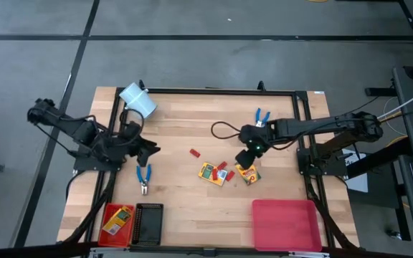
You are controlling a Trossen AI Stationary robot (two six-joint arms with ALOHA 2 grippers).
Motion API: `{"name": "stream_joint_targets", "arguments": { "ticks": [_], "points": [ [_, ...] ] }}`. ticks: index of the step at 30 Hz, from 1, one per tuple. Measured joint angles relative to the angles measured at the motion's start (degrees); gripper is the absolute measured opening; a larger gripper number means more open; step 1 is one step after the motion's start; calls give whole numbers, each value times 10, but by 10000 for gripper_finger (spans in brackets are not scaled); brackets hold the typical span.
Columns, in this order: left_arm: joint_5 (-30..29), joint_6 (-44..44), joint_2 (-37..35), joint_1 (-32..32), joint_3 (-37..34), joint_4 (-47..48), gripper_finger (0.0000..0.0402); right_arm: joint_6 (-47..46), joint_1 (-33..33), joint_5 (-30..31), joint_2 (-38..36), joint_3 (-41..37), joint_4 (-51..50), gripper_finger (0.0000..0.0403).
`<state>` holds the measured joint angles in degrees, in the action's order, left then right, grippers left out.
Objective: Pick & Place School Supplies
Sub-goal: Put the yellow crayon box into the red basket
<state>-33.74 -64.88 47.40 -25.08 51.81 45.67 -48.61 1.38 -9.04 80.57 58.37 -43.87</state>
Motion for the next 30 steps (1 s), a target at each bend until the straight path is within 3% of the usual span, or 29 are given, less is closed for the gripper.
{"name": "stream_joint_targets", "arguments": {
  "ticks": [4,10,18,30],
  "points": [
    [14,1,11,23,0,3,162,-31,-1,11,0,-9,-5,131],
    [83,16,32,39,0,-32,162,-66,3,-12,0,-72,-16,131],
    [79,22,48,39,0,-53,162,-116,48,-32,0,-141,23,131],
    [76,26,54,39,-1,-85,162,-181,67,4,0,-214,129,131]
  ]
}}
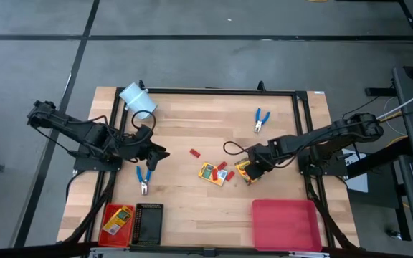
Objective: Pick & Place School Supplies
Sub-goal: Put the yellow crayon box into the red basket
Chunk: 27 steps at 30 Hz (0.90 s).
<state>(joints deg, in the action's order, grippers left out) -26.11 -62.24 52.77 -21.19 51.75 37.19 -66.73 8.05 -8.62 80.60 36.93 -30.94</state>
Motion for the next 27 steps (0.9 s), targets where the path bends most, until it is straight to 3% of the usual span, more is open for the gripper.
{"name": "stream_joint_targets", "arguments": {
  "ticks": [15,27],
  "points": [
    [6,-6,9,0,0,-2,162,-49,0,18,0,-26,174,131],
    [38,-16,54,0,0,-27,162,-87,0,54,0,-26,97,131]
  ]
}}
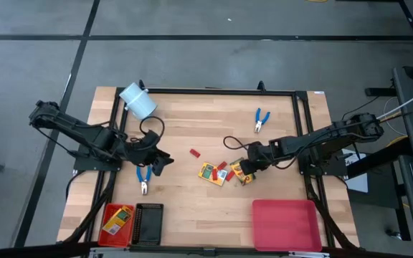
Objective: Pick & Place School Supplies
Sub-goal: Put the yellow crayon box into the red basket
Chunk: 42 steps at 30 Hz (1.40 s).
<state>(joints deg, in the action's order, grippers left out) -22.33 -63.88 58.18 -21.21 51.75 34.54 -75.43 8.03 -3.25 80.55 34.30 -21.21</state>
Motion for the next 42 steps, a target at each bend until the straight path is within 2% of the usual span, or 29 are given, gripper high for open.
{"name": "stream_joint_targets", "arguments": {
  "ticks": [3,15,26,42],
  "points": [
    [0,1,8,0,0,-14,162,-3,5,9,0,0,-40,131],
    [-2,6,13,0,0,-18,162,-11,23,37,-1,0,-94,131],
    [-5,8,13,0,0,-18,162,-8,38,41,-1,0,-85,131],
    [-6,27,13,0,0,-35,162,-51,60,38,0,0,-11,131]
  ]
}}
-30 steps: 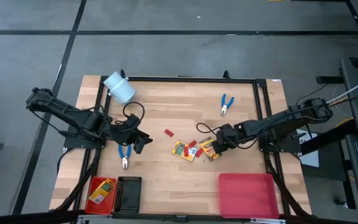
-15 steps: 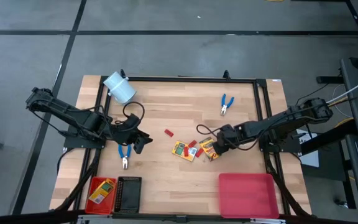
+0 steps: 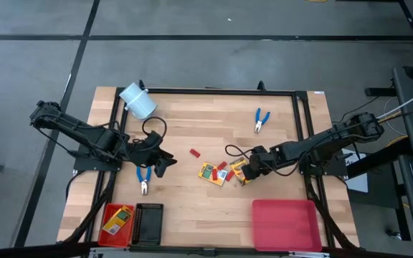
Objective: Pick & Place School Supplies
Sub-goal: Put the yellow crayon box into the red basket
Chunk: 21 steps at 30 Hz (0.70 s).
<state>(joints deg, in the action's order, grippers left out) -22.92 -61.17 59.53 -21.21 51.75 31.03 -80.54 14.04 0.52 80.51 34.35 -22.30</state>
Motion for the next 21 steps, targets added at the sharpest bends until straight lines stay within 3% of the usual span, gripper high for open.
{"name": "stream_joint_targets", "arguments": {
  "ticks": [21],
  "points": [
    [3,0,0,-2,0,-9,162,19,0,6,41,1,57,148]
  ]
}}
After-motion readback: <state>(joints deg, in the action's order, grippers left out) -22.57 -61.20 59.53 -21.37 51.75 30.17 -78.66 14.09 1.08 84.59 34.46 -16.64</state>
